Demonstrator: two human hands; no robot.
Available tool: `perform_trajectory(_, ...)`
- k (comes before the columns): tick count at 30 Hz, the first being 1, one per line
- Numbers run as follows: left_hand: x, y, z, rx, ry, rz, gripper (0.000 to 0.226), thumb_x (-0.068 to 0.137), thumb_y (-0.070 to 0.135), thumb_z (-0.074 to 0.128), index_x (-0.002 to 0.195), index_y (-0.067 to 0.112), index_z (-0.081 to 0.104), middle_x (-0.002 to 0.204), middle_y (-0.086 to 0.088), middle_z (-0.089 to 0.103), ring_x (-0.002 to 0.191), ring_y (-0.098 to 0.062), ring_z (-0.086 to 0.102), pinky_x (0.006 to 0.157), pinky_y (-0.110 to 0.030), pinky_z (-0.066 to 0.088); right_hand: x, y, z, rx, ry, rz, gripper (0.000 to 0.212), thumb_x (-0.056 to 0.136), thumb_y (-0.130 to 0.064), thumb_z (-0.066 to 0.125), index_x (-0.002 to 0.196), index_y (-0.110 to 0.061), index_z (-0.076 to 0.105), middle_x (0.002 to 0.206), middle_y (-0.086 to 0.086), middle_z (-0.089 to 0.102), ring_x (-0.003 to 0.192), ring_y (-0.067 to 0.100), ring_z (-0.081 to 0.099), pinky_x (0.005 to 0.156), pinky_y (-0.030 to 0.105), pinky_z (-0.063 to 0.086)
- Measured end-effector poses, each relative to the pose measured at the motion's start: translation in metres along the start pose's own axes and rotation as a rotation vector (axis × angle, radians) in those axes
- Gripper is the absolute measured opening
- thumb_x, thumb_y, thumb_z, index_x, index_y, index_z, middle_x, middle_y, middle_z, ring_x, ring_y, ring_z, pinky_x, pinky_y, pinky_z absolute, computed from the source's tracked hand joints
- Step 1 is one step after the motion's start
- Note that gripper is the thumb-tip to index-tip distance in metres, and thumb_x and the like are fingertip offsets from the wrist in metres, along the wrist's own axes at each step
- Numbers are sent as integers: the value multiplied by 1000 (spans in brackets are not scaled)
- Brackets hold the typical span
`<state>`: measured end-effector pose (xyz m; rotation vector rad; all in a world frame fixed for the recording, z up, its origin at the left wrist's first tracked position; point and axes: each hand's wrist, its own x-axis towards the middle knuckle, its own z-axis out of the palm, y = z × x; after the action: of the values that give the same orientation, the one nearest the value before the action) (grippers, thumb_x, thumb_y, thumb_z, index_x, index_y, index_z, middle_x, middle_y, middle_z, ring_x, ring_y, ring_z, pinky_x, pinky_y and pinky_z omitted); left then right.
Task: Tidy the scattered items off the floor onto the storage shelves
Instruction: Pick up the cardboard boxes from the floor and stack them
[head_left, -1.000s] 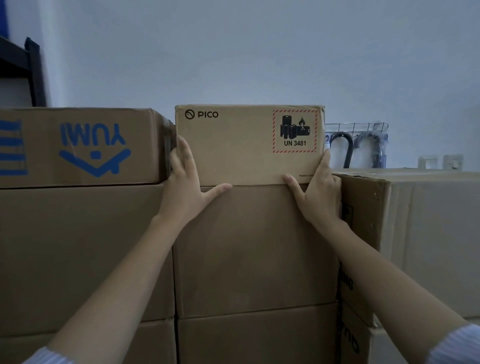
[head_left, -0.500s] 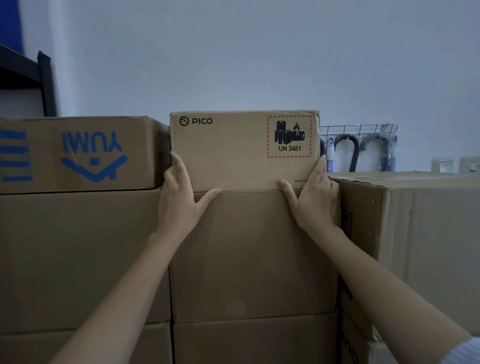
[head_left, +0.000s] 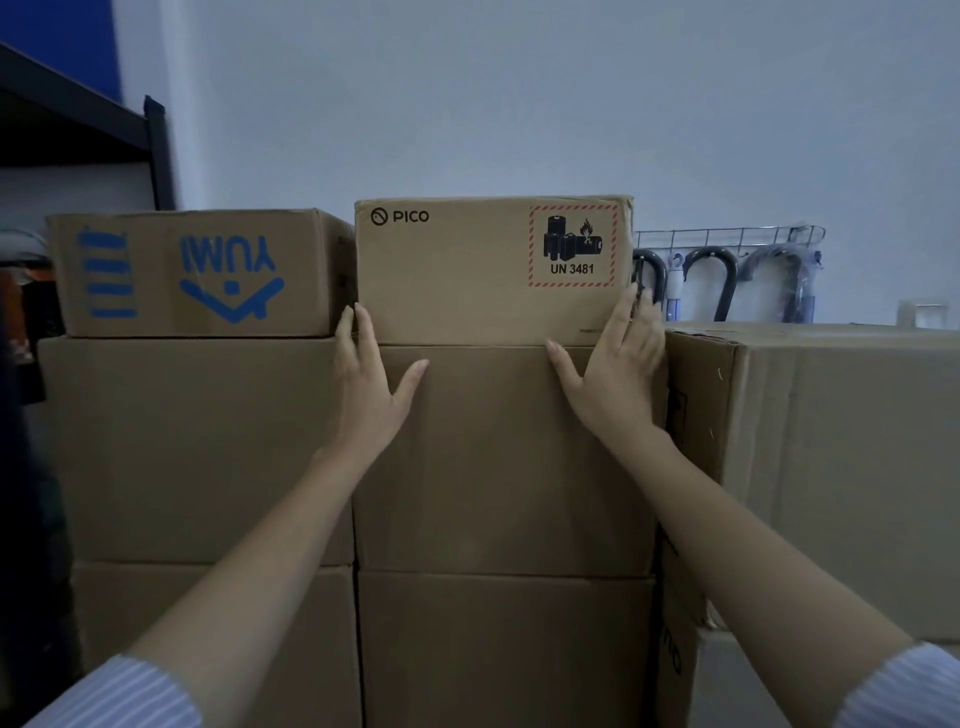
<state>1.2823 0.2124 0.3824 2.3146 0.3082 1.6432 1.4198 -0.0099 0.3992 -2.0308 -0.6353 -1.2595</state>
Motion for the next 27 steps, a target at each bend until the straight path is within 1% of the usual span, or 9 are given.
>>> perform_trajectory(2,-14,3,-5,-45,39,-27,81,97,41,53,155,6,8,163,-10,8,150,-22,7,118,-26,8,-15,-15,-2,15,56,-119,89,94,-56,46,154,-2,10,161,22,7,150,36,1,121,51,0)
perform_trajectory(4,-28,1,-15,-38,81,-9,71,98,34,55,154,7,21,161,-7,20,149,-18,12,117,-21,8,-32,-36,0,92,70,-265,71,95,-46,49,149,-3,32,156,18,28,149,33,14,122,48,4)
perform_trajectory(6,-42,-6,-28,1,102,30,60,97,27,58,148,5,37,155,-7,35,148,-19,21,120,-26,15,-49,-58,6,235,31,-358,54,94,-36,53,137,-3,50,143,14,49,142,30,34,120,48,17)
perform_trajectory(9,-66,-24,-54,40,86,15,52,94,20,61,141,3,47,148,-10,45,144,-21,31,120,-37,23,-74,-89,20,428,-47,-378,42,93,-29,57,125,-2,60,126,12,61,124,29,52,112,44,35)
perform_trajectory(12,-98,-48,-89,118,35,-25,57,94,20,62,144,1,43,151,-11,41,146,-23,27,121,-32,12,-105,-121,34,511,-151,-379,47,92,-29,59,131,-1,56,131,13,59,125,29,51,112,41,35)
perform_trajectory(15,-138,-81,-131,235,-72,-126,66,96,25,60,151,7,29,159,-5,25,150,-19,12,122,-31,3,-137,-156,47,542,-329,-402,59,95,-33,57,144,-4,43,148,12,45,140,28,37,118,44,26)
perform_trajectory(19,-198,-129,-202,284,-168,-309,72,95,28,61,154,11,23,162,-1,17,150,-15,6,123,-42,12,-187,-212,57,592,-548,-475,74,95,-36,56,154,-6,22,160,8,25,150,23,12,122,45,14)
perform_trajectory(22,-244,-158,-258,381,-219,-480,78,94,29,63,154,8,18,162,-5,16,149,-15,8,122,-41,16,-229,-259,59,638,-672,-521,77,97,-38,54,155,-7,14,163,8,14,151,22,5,123,44,9)
perform_trajectory(27,-320,-190,-351,474,-243,-718,82,94,32,62,154,6,14,162,-8,12,150,-21,8,122,-35,12,-298,-339,59,715,-879,-588,82,97,-42,52,157,-11,4,164,4,0,151,20,-2,122,44,9)
